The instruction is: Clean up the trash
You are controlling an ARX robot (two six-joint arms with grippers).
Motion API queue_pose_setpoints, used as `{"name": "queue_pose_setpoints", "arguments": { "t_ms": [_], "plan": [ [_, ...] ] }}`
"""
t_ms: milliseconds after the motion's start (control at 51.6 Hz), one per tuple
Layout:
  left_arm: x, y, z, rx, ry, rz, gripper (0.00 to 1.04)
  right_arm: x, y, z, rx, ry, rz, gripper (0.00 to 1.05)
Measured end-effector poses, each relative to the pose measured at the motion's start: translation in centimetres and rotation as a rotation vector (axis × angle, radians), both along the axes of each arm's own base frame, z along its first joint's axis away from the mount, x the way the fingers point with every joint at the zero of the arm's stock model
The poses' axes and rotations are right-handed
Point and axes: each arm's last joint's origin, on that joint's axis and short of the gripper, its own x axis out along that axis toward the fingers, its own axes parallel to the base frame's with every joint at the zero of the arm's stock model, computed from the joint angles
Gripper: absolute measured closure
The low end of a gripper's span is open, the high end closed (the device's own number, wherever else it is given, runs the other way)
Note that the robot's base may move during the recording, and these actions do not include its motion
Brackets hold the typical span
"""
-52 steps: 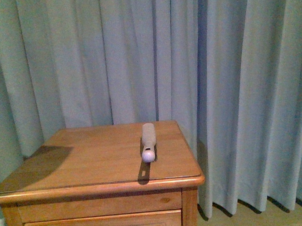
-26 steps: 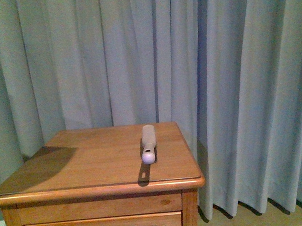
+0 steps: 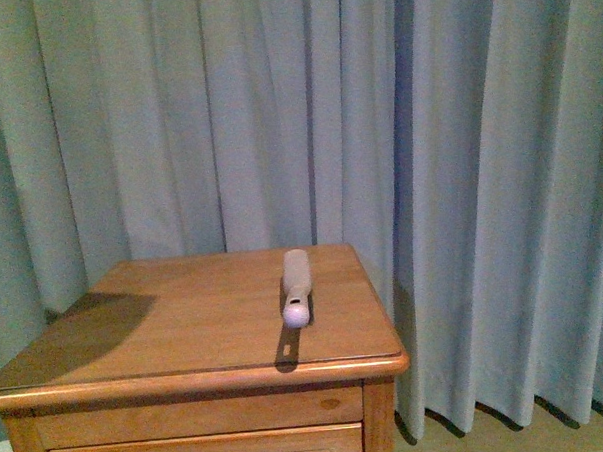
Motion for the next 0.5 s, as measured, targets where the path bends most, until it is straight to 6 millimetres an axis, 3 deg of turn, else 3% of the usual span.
{"name": "queue_pose_setpoints", "arguments": {
  "t_ms": [78, 136, 271, 388, 504],
  "plan": [
    [0.0, 0.0, 0.0, -0.001, 0.0, 0.003, 0.78, 2.7, 0.3, 2.4, 0.021, 0.004, 0.033, 0.07],
    [0.0, 0.0, 0.0, -0.001, 0.0, 0.003, 0.78, 5.9, 0.8, 4.3, 0.037, 0.043, 0.075, 0.07],
    [0.0, 0.0, 0.0, 0.0, 0.0, 0.003, 0.78, 12.0, 2.0, 7.2, 0.071, 0.123, 0.149, 0.07],
    [0.0, 0.0, 0.0, -0.001, 0.0, 0.003, 0.78, 18.7, 4.9, 10.6, 0.191, 0.22, 0.287, 0.07],
    [0.0, 0.0, 0.0, -0.001, 0.0, 0.003, 0.78, 22.2, 7.9, 12.7, 0.282, 0.275, 0.366, 0.07]
  ]
}}
